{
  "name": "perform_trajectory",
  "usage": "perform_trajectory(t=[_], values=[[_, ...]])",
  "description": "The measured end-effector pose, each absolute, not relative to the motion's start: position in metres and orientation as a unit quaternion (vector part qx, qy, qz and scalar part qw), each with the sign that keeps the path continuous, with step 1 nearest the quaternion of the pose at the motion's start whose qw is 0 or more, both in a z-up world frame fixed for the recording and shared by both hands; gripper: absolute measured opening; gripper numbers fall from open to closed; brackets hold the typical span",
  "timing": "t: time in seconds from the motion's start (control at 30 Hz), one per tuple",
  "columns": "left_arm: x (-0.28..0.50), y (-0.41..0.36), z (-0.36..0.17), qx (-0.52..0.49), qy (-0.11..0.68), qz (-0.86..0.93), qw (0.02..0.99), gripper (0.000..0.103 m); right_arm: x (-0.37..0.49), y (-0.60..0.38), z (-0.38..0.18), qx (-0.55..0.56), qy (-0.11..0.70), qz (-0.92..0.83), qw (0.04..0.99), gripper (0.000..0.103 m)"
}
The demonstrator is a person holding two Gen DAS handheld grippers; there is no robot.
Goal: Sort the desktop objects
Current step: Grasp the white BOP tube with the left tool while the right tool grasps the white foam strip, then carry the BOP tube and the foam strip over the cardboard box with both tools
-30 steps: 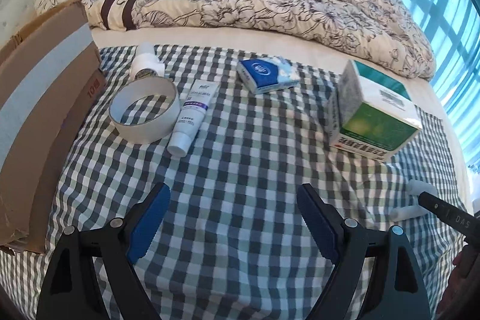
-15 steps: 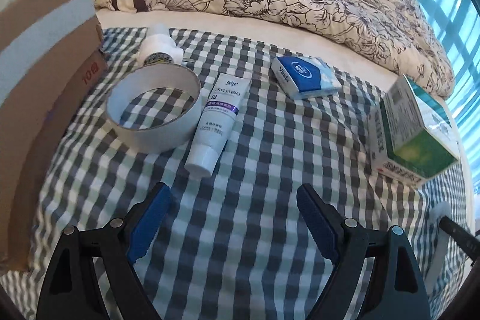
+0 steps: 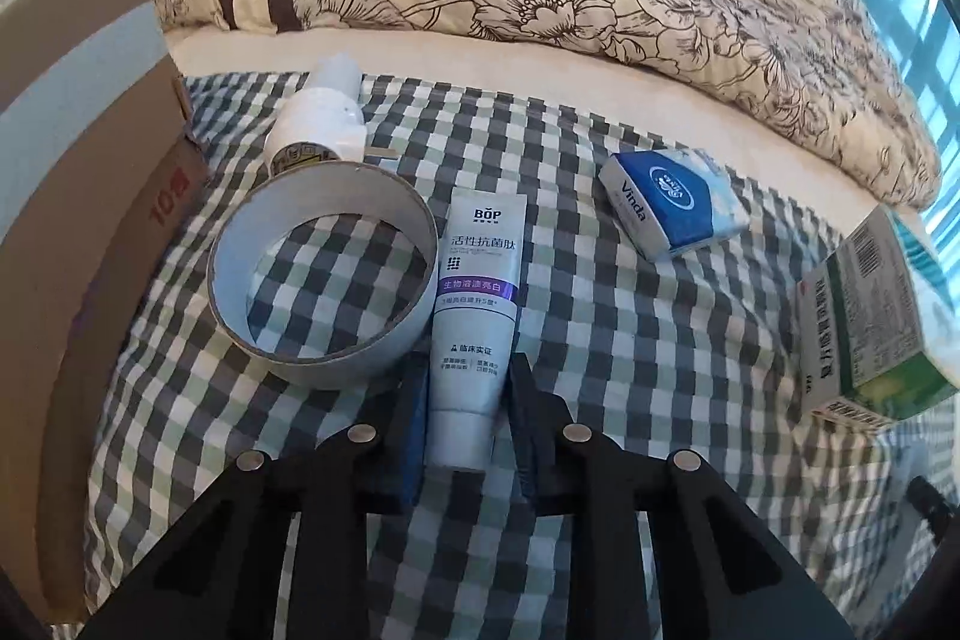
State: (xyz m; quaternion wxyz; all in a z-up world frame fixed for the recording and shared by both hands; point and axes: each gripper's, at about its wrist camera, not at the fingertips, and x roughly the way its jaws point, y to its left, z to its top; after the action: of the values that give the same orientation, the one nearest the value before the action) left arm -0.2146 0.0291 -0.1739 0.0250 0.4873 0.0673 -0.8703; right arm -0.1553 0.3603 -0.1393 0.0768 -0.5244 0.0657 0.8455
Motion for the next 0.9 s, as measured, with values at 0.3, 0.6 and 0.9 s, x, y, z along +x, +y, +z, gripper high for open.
perform_trajectory(t=[0.3, 0.6, 0.9], values=[[-0.181, 0.028, -0.146, 0.469, 0.081, -0.880, 0.014, 0.024, -0.146, 0.339, -0.107, -0.497, 0.060, 0.864, 0.046, 0.009], [-0.140, 0.039, -0.101, 0.436, 0.081, -0.896, -0.010, 0.024, -0.120, 0.310, -0.072, -0.469, 0.060, 0.881, -0.003, 0.009], [-0.096, 0.041, -0.077, 0.420, 0.074, -0.904, -0.029, 0.024, -0.087, 0.274, -0.042, -0.446, 0.052, 0.892, -0.044, 0.009]])
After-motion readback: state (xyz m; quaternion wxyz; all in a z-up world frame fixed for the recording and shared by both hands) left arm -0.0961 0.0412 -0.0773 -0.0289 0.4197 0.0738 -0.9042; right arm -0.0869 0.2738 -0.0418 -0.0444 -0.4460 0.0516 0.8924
